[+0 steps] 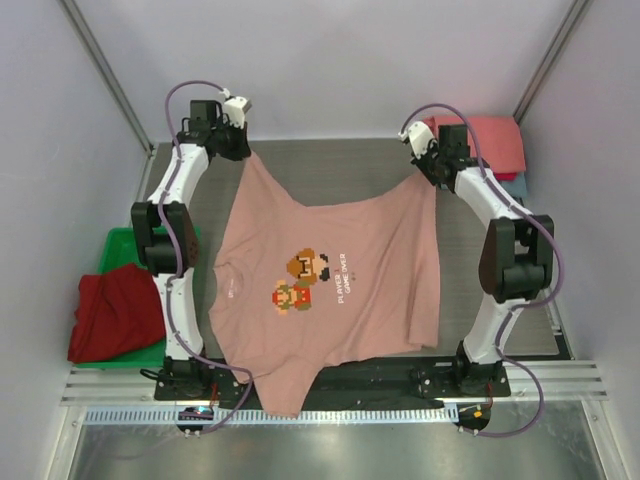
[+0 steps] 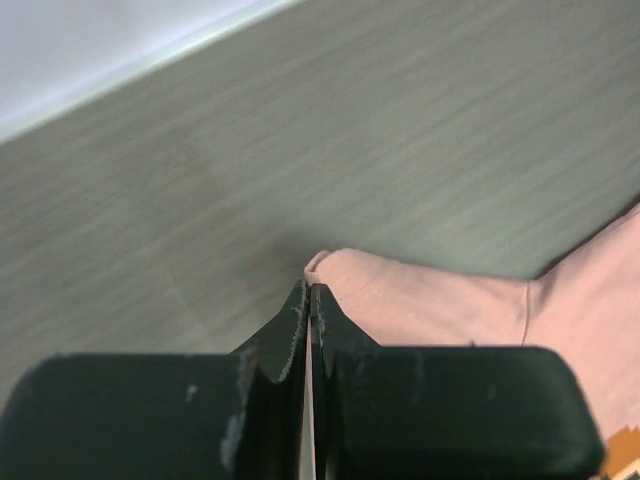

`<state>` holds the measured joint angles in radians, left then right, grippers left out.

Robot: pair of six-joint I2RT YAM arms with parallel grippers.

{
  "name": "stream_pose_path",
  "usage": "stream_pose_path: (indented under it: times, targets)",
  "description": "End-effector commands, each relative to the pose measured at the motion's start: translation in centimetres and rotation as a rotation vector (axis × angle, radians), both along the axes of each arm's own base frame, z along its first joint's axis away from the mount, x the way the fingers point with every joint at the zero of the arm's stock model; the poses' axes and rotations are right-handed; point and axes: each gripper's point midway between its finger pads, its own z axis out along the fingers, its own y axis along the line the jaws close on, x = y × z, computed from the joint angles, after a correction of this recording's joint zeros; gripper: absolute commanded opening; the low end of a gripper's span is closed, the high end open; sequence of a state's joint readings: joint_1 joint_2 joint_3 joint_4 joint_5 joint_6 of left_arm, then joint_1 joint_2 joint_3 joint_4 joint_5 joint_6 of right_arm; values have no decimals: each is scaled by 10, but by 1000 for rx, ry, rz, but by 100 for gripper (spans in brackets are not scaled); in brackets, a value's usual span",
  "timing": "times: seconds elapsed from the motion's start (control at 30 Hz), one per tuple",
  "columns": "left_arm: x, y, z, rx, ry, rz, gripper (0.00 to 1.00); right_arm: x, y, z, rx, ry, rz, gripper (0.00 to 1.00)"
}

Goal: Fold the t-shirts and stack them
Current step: Flatten the tshirt out

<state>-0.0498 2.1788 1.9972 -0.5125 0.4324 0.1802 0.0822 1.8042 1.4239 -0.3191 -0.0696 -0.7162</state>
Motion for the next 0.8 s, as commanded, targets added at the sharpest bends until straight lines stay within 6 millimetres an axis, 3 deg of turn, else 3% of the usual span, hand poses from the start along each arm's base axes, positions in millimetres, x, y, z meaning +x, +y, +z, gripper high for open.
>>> stream_pose_path:
  times: [0.0,0.07,0.13,0.2,0.23,0.37,0.5,0.53,0.57,0.77]
  targets:
    - [40,6,39,-10,-167,42,1,57,-9,42,18,-164,-37,1]
    - [51,5,27,-6,-167,44,1,75,-8,49,10,-187,-30,1]
    - [61,4,33,7,-204,27,1,87,-10,30,-5,-152,-20,1]
    - [71,3,30,14,-237,13,1,98,-11,32,-7,-160,-16,1]
    - [74,4,31,12,-252,21,1,103,-17,21,-8,-144,-27,1]
    - [93,-4,46,27,-363,37,2,121,-35,32,11,-178,-95,1]
    - [111,-18,58,49,-476,42,9,128,-37,27,13,-178,-104,1]
    - [115,-19,57,64,-487,48,8,129,-37,25,13,-175,-106,1]
    - [122,-16,43,92,-477,70,8,130,-37,22,12,-172,-104,1]
    - [136,-19,29,139,-528,80,4,129,-36,0,11,-126,-97,1]
